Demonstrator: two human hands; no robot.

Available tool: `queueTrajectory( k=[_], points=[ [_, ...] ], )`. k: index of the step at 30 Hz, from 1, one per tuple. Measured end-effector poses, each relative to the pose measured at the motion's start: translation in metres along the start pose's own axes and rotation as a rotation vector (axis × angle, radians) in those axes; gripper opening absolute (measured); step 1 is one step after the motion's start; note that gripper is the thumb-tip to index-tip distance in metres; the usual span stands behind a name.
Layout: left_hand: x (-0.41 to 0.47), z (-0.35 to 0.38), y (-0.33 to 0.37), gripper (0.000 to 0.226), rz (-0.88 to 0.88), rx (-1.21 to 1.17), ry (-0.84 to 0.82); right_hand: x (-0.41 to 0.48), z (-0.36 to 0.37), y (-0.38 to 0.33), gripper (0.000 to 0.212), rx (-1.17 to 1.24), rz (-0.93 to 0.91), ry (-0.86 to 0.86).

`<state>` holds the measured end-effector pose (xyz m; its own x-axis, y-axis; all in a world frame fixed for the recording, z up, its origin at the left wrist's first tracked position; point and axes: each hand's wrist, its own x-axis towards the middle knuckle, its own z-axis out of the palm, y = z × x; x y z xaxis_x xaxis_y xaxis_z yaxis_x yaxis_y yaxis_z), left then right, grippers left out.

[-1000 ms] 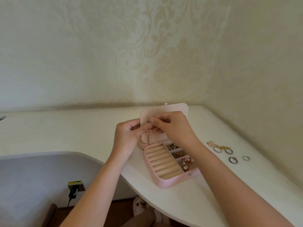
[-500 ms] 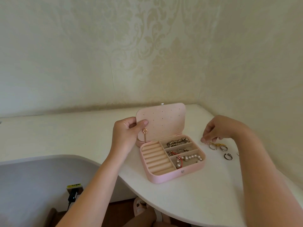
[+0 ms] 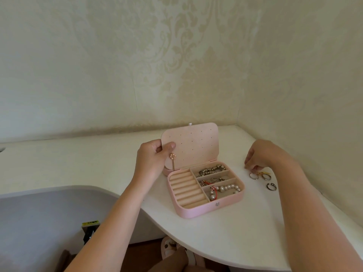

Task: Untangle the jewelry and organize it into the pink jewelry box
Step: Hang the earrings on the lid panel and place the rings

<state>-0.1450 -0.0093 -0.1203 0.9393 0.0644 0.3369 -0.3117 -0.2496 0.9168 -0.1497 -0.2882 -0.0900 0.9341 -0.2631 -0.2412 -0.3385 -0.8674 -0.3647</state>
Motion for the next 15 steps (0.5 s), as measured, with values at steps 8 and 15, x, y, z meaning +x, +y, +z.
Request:
queueTrajectory(
  k=[8,15],
  points=[
    [0.001,-0.002,0.011,0.015,-0.023,-0.131,0.003,-0.021,-0.019,-0.003,0.011,0.777,-0.493,-0.017],
    [-0.003,-0.001,0.02,0.06,0.105,-0.157,0.001,-0.029,-0.014,-0.022,0.053,1.03,-0.707,-0.117]
  ],
)
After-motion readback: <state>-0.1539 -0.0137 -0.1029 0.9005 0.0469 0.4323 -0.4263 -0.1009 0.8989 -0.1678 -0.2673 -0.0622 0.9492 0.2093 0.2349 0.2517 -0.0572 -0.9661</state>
